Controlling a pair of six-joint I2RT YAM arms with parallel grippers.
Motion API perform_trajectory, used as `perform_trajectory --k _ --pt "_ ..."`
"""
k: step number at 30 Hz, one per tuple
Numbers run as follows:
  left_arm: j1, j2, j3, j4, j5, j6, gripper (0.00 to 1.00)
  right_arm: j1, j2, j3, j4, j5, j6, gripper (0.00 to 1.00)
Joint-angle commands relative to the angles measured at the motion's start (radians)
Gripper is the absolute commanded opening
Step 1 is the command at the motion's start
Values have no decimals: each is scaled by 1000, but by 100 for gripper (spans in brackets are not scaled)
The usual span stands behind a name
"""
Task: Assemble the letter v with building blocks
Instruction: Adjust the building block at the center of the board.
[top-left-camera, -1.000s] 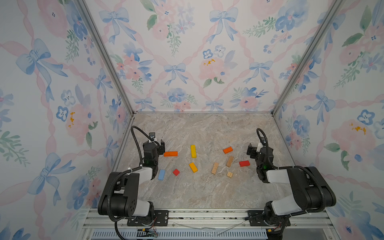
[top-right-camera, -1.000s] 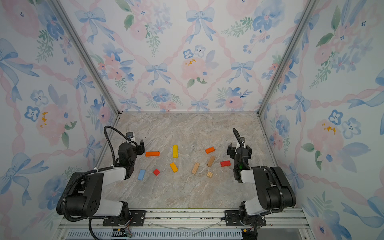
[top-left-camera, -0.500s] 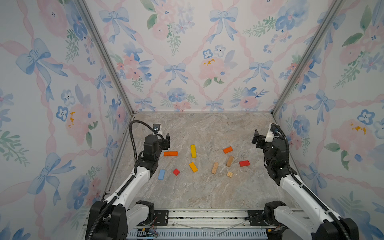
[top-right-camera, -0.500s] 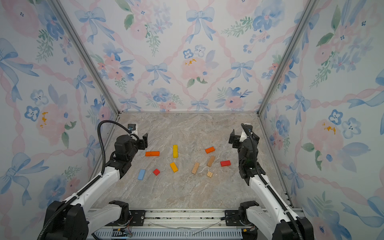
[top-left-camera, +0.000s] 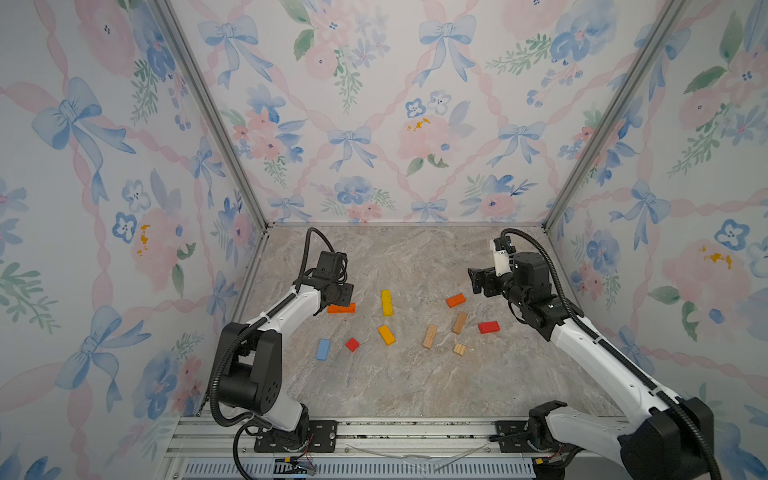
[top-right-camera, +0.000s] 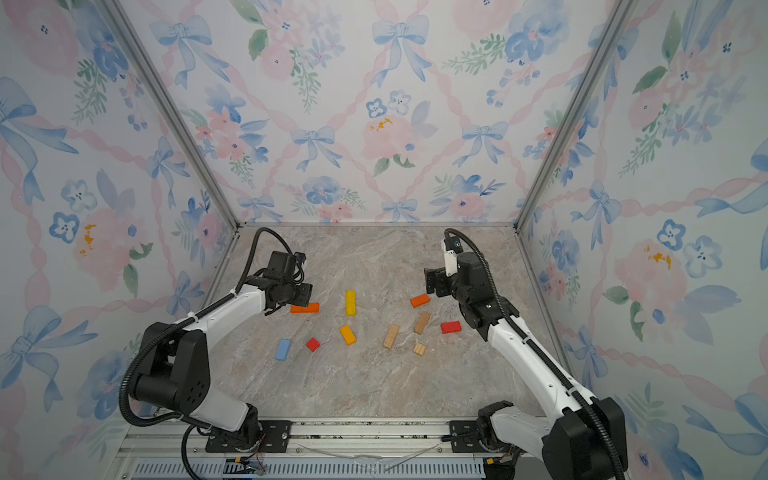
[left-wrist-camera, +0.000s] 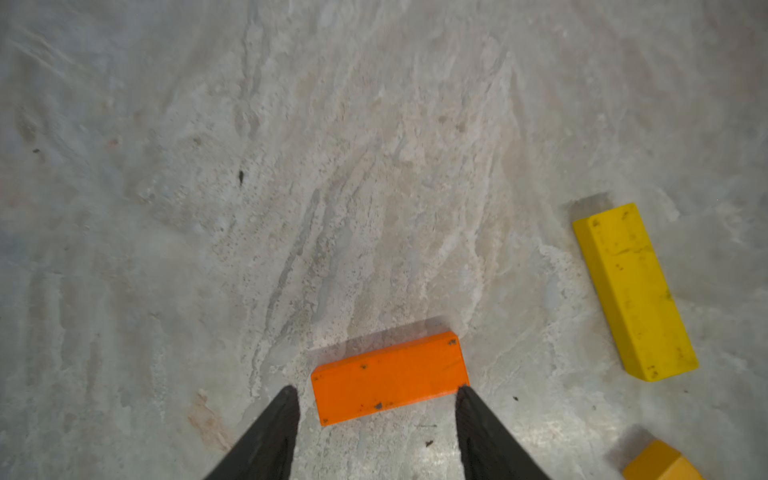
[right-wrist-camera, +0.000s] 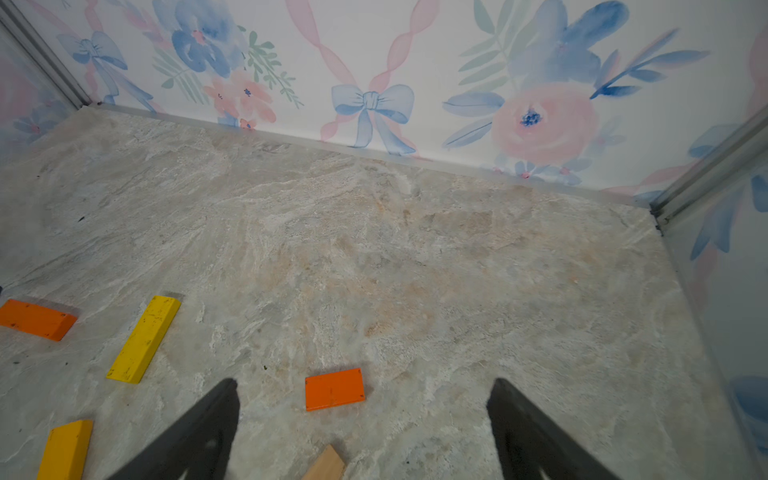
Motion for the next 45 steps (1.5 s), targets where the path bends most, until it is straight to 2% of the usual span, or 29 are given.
perform_trajectory --k 1,10,18,27,45 --pt "-12 34 35 -122 23 27 63 10 24 49 -30 -78 12 95" --pt "-22 92 32 -164 26 68 58 14 87 76 -4 -136 38 96" --pt "-30 180 57 -165 -40 63 69 26 123 99 1 -152 50 96" --pt "-31 255 117 -164 -157 46 71 34 135 97 7 -153 75 96" --pt "-8 409 284 -161 -183 64 73 45 150 108 5 -151 103 96"
